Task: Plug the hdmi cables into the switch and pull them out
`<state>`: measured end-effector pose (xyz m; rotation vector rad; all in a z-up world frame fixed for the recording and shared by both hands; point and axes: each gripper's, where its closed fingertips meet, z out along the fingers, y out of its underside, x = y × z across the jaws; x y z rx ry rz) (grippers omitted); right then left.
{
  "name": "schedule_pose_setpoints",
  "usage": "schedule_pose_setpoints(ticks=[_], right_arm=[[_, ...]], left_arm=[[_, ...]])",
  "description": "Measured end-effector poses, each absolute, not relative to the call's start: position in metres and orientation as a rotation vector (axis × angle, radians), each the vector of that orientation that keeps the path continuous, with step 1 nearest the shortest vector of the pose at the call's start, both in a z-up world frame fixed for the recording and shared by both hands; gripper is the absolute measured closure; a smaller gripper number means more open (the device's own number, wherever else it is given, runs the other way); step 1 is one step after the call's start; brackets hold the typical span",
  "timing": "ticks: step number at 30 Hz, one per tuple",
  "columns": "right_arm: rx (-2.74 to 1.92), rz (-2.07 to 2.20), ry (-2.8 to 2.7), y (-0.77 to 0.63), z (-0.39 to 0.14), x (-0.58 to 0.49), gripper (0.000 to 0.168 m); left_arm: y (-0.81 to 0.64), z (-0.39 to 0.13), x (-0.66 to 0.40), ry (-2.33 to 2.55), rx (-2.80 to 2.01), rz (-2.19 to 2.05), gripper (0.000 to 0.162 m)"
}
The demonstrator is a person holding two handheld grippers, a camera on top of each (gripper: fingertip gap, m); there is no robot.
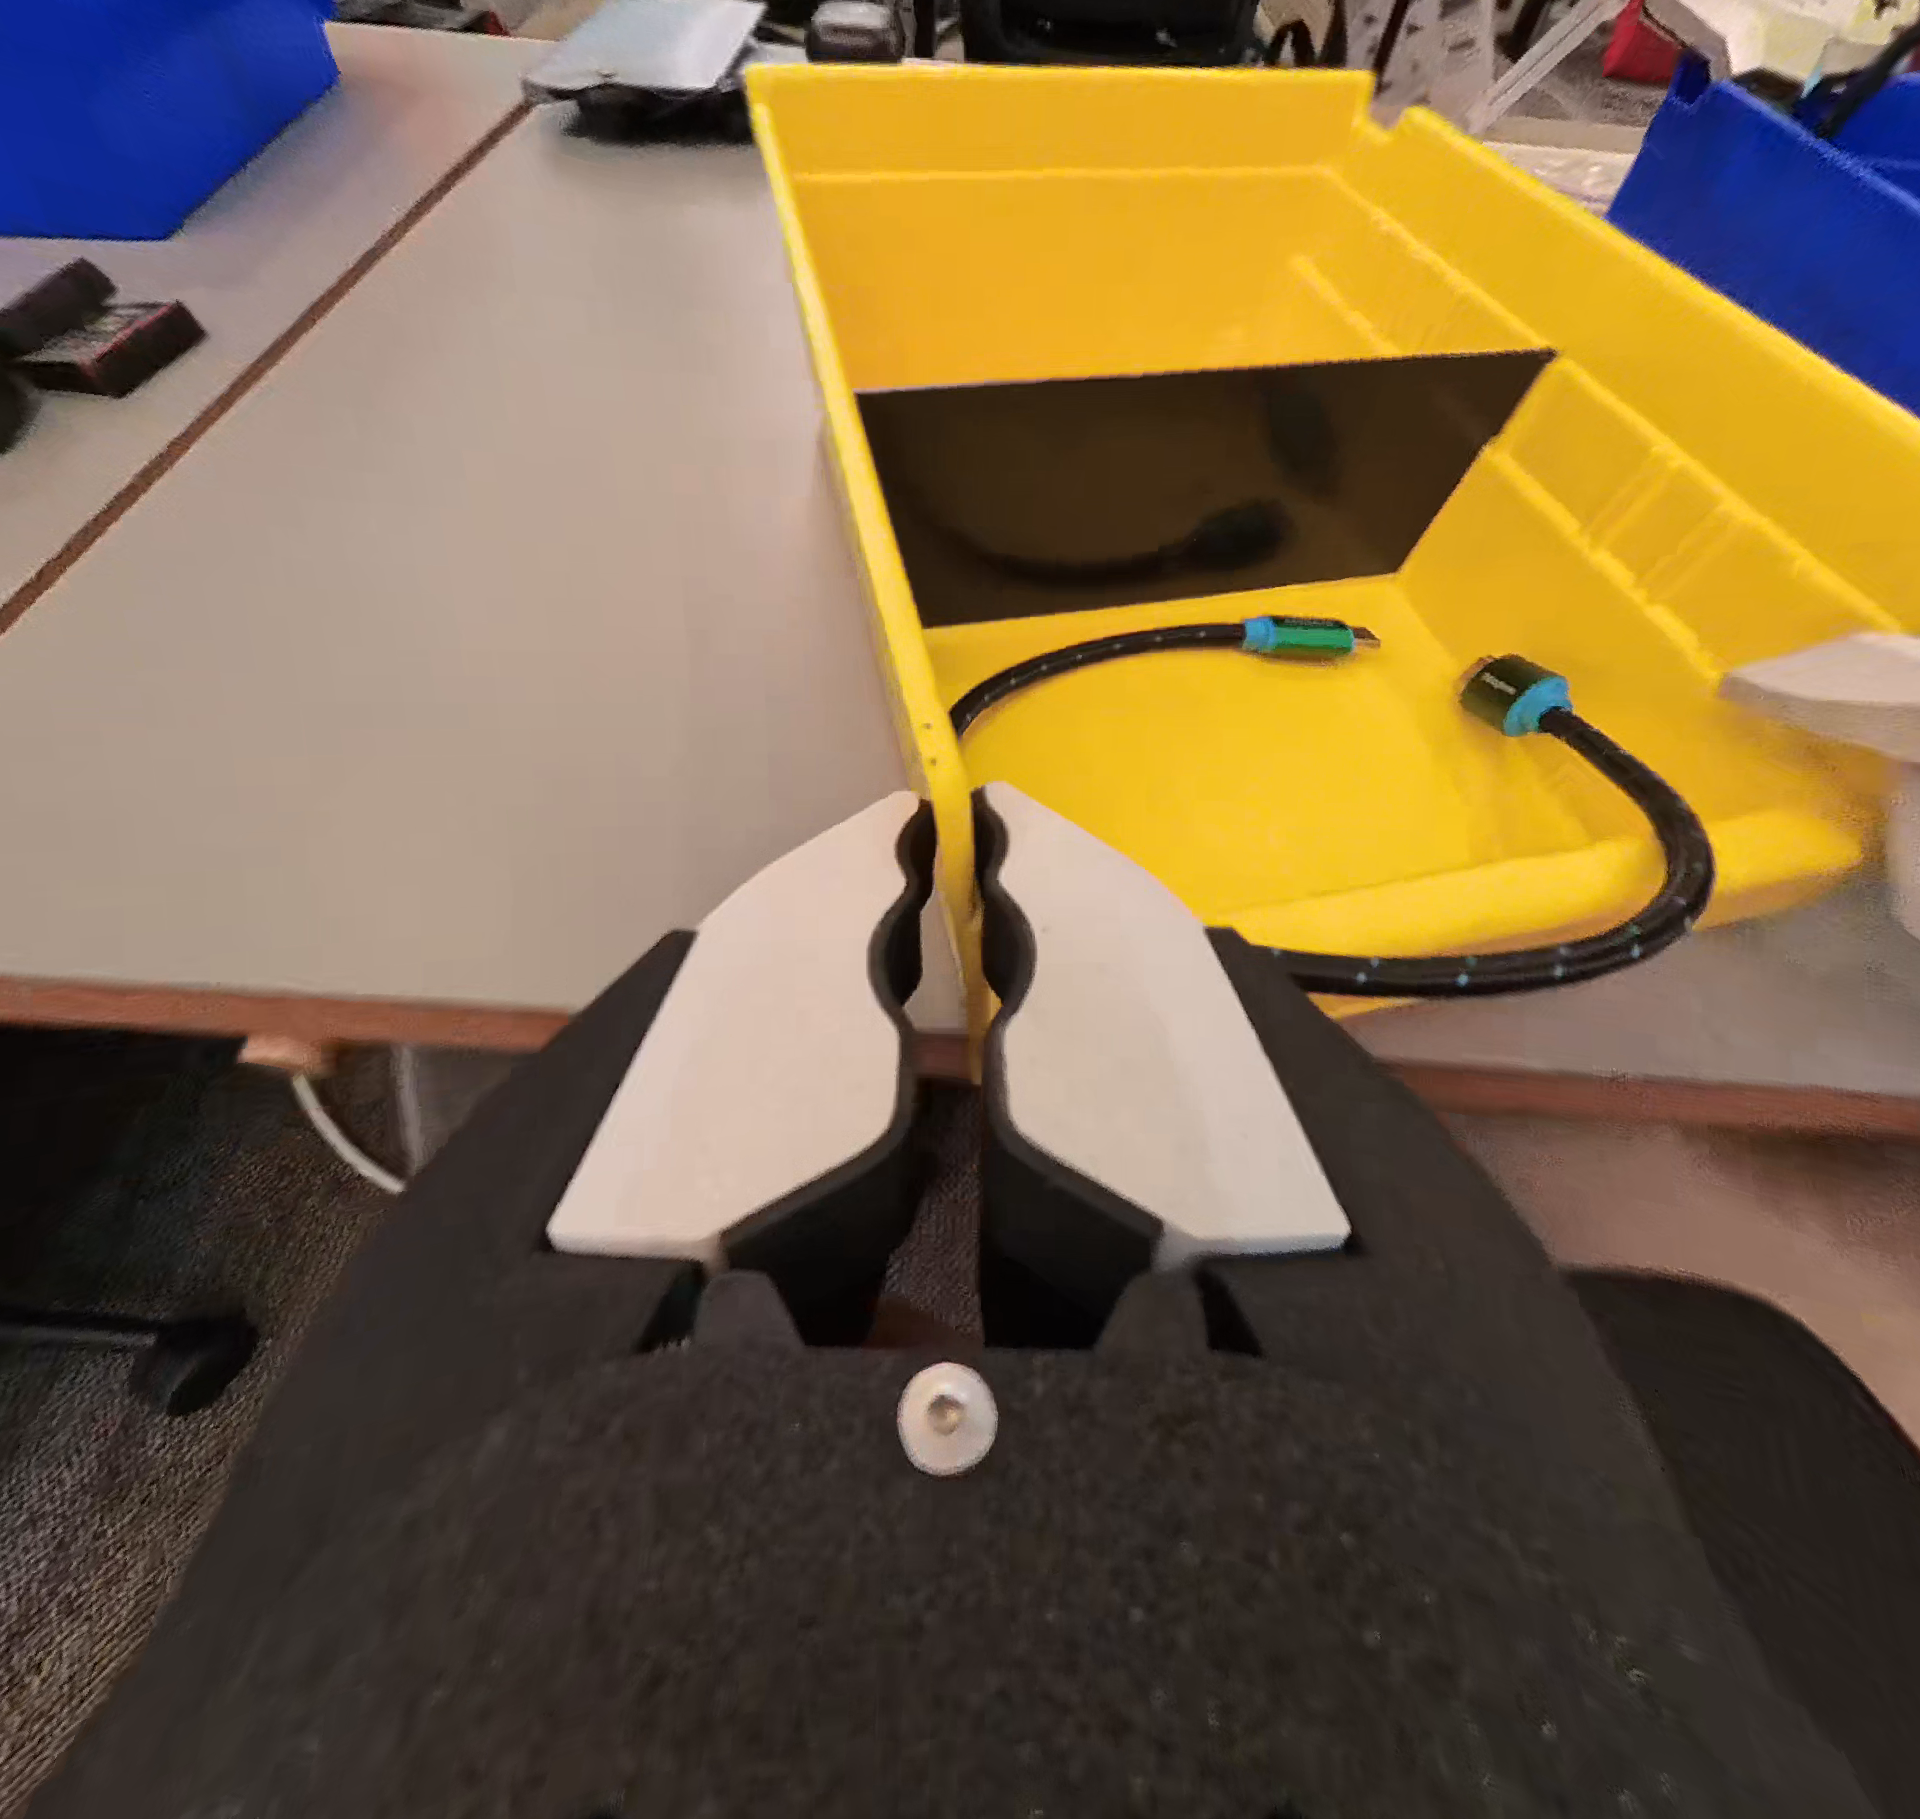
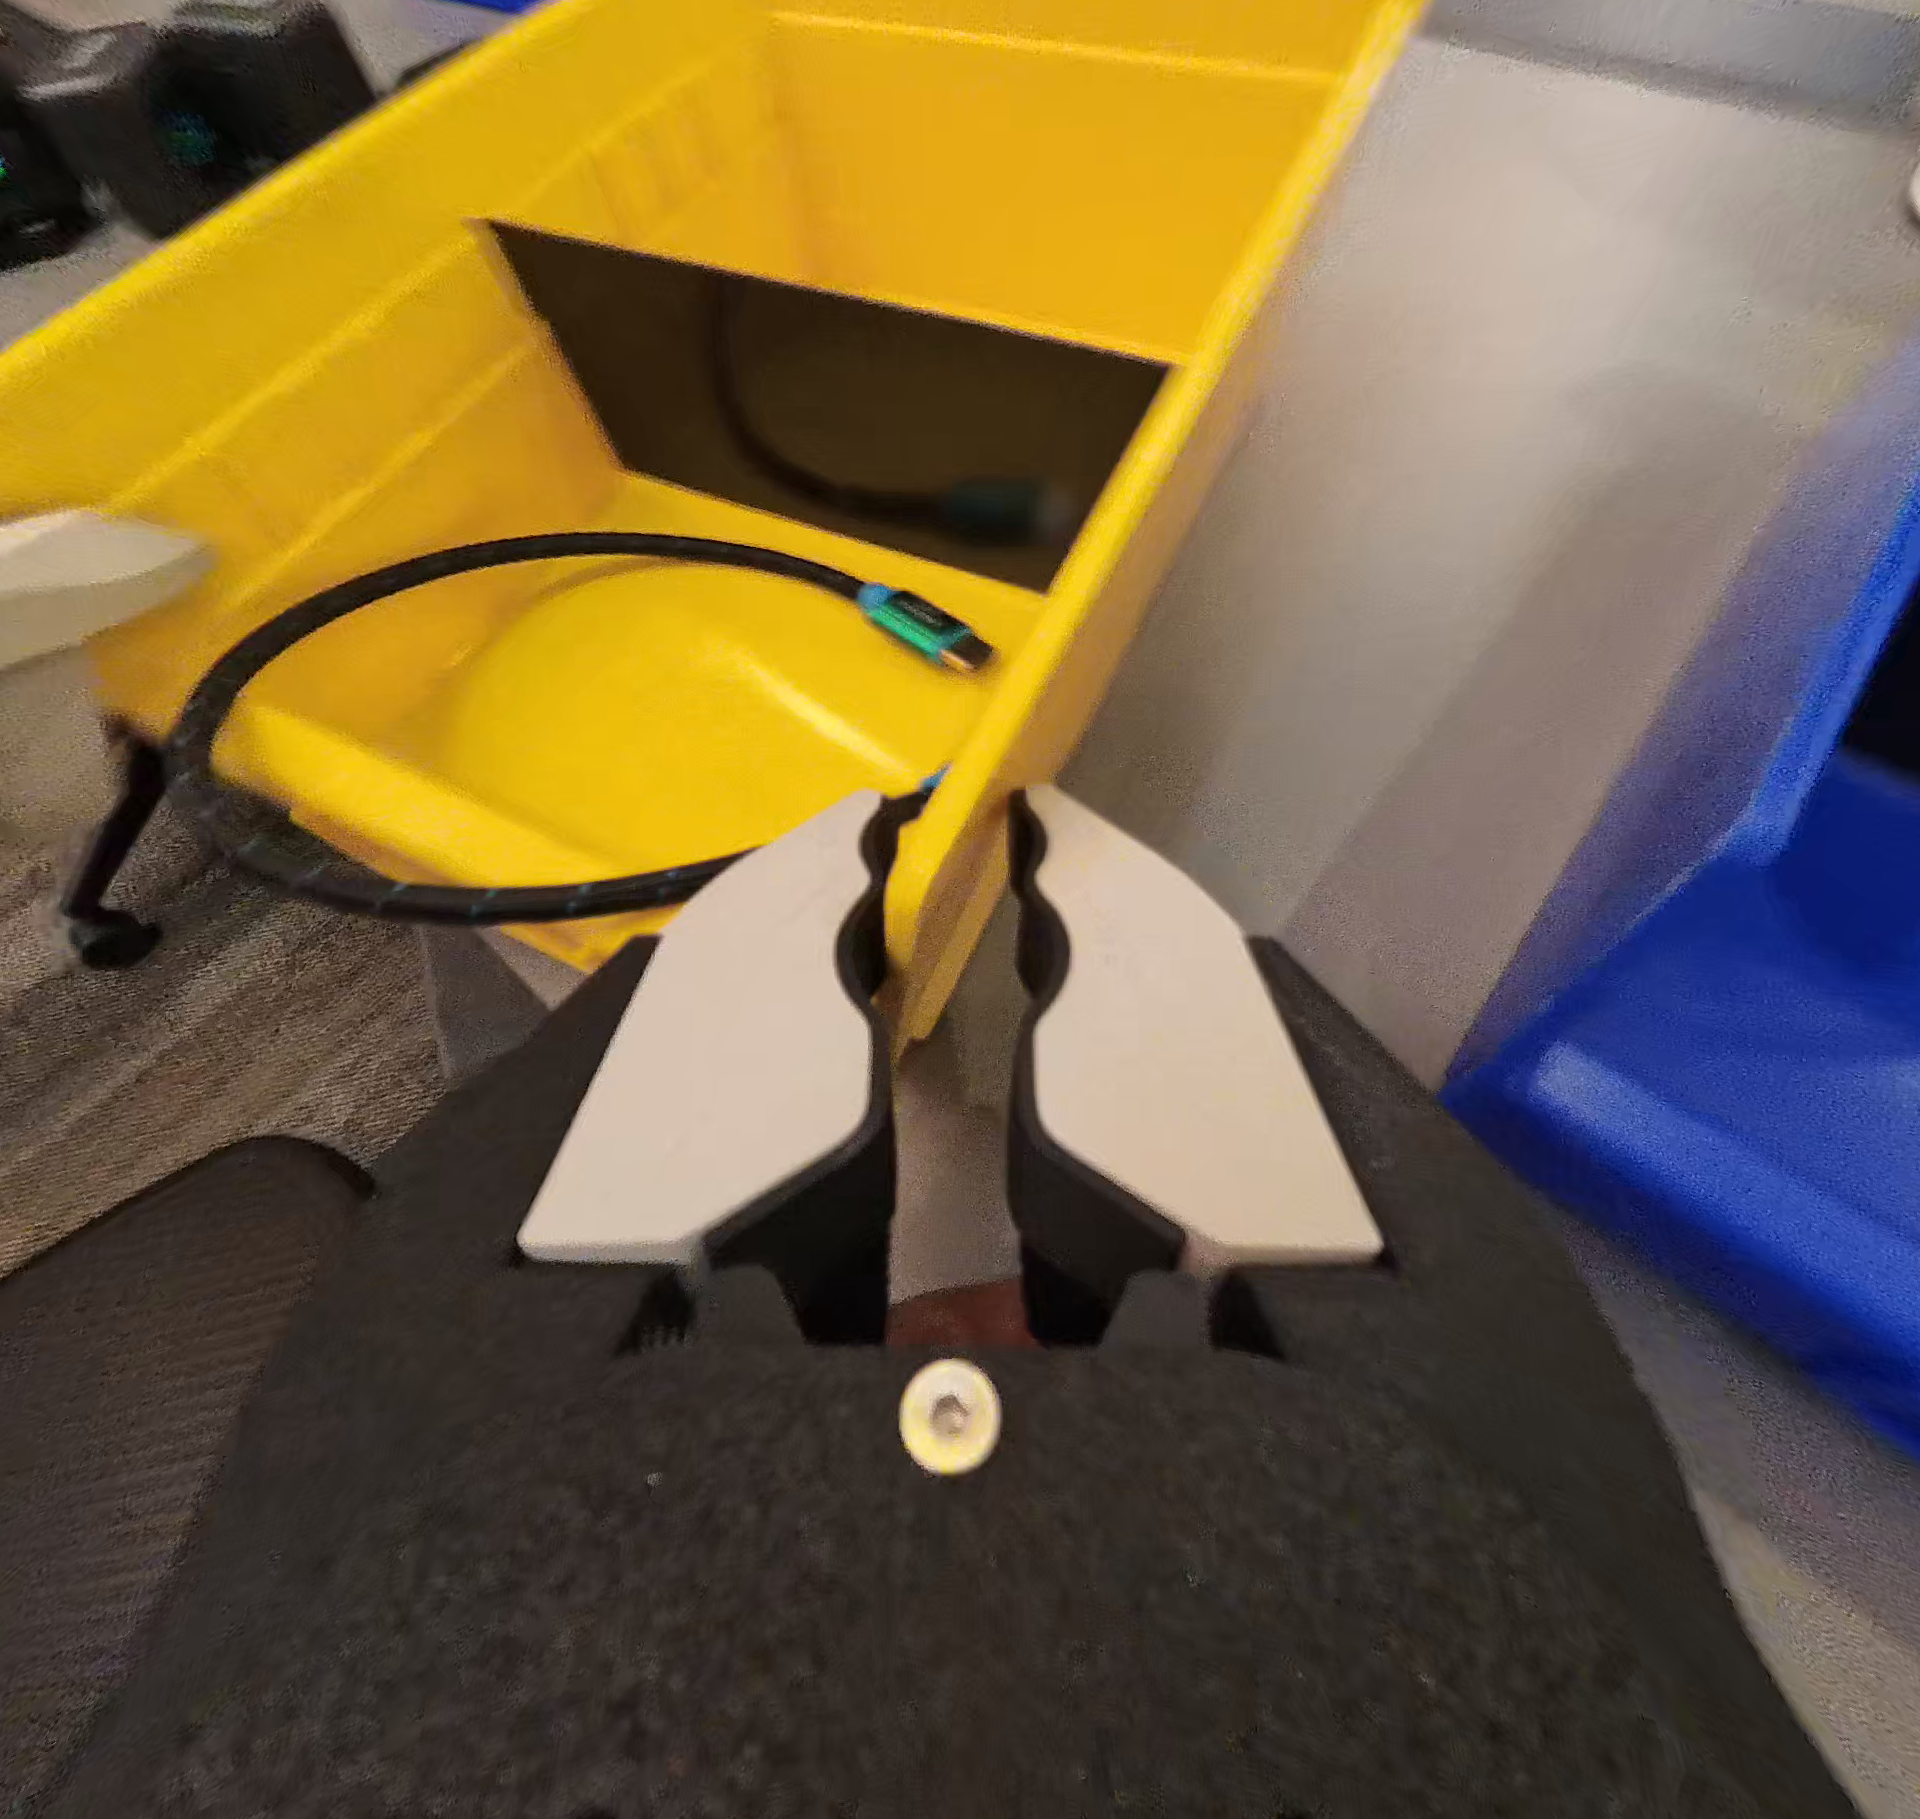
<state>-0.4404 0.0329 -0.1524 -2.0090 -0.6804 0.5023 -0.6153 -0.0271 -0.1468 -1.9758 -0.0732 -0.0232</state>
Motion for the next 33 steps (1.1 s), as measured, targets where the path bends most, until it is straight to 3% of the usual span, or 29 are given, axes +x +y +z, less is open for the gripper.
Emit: schedule_pose_setpoints(ticks=[4, 9, 16, 22, 27, 33], right_arm=[[-1.945, 0.29, -0.776, 0.02, -0.145, -0.438, 0.158], [-1.797, 0.311, -0.789, 0.001, -0.094, -0.436, 0.162], [-1.554, 0.216, -0.607, 0.003, 0.014, -0.37, 0.162], [-1.458, 0.035, -0.369, 0.018, 0.093, -0.22, 0.162], [-1.61, -0.132, -0.117, 0.046, 0.072, -0.039, 0.162], [-1.851, -0.167, -0.003, 0.1, -0.026, 0.137, 0.163]], left_arm=[[-0.061, -0.14, -0.611, -0.062, -1.936, 0.152, 0.156], [-0.089, -0.11, -0.602, -0.133, -1.869, 0.064, 0.155], [-0.066, 0.013, -0.539, 0.042, -1.614, 0.103, 0.155], [0.007, 0.091, -0.394, 0.332, -1.503, 0.0, 0.155], [0.065, 0.075, -0.214, 0.593, -1.55, -0.046, 0.154], [0.116, -0.033, -0.048, 0.756, -1.699, -0.075, 0.151]])
